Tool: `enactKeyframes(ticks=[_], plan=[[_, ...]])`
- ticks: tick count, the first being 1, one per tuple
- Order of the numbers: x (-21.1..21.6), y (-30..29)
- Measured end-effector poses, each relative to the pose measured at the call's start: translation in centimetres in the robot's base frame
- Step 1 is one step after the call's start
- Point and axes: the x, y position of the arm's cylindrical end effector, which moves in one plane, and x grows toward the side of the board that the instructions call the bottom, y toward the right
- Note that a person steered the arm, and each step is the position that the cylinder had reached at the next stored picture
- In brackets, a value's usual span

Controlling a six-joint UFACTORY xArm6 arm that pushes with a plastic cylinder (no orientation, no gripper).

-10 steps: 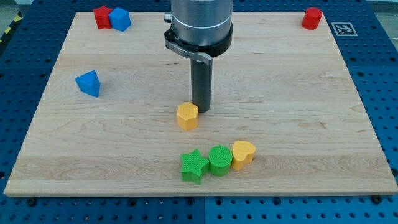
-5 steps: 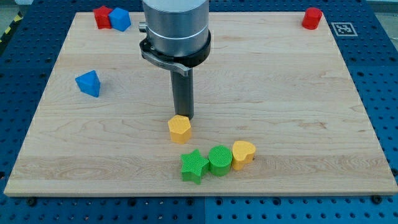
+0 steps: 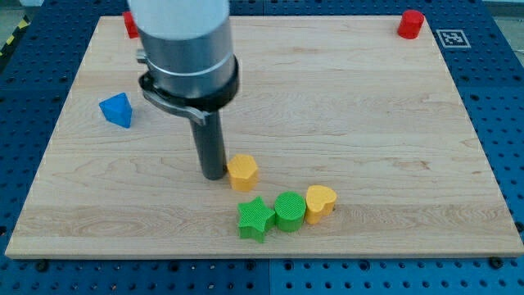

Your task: Slide the yellow hexagon towards group of blocks

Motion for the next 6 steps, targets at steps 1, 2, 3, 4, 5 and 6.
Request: enactKeyframes(ticks=[1, 2, 3, 4, 5, 6], plan=[[0.1, 0.9], [-1.6, 0.9], [-1.8, 2.0], [0.2, 3.9], [0.2, 3.9], [0.2, 3.4]])
